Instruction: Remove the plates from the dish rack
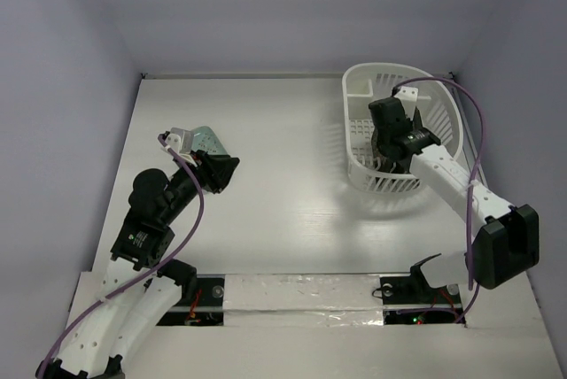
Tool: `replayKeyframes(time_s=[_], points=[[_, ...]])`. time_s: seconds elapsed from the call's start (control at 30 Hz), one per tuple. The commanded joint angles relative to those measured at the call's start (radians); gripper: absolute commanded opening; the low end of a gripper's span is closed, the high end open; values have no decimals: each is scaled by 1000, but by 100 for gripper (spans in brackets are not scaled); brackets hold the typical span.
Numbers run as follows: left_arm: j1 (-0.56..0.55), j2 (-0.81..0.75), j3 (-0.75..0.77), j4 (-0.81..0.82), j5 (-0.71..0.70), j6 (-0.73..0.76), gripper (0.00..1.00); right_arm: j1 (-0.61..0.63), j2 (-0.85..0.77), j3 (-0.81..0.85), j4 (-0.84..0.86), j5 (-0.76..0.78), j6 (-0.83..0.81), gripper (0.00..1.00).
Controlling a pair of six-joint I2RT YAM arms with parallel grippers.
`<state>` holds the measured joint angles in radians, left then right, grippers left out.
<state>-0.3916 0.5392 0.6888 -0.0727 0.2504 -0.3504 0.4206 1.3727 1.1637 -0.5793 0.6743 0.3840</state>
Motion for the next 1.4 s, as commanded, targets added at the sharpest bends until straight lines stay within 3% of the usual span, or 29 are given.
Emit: replayKeyframes(time_s=[0.0, 0.17, 0.33, 0.57, 0.93, 1.1, 1.37], points=[[-4, -1, 34, 42, 13, -1, 27, -6, 17, 19, -4, 24, -30, 36], [-4, -4, 32, 42, 13, -1, 29, -6, 38, 79, -46, 53, -59, 11], [-4, -7, 32, 42, 12, -1, 30, -6, 5, 137, -71, 73, -149, 0], [-4, -8, 31, 45, 16, -4, 31, -6, -29, 163, -99, 79, -261, 0], [-4, -13, 28, 48, 18, -7, 32, 95, -35, 246, -106, 139, -418, 0], [-4, -16, 28, 47, 16, -7, 33, 95, -33, 301, -148, 200, -354, 0], [-4, -13, 29, 47, 16, -5, 33, 127, -219, 407, -116, 200, -252, 0]])
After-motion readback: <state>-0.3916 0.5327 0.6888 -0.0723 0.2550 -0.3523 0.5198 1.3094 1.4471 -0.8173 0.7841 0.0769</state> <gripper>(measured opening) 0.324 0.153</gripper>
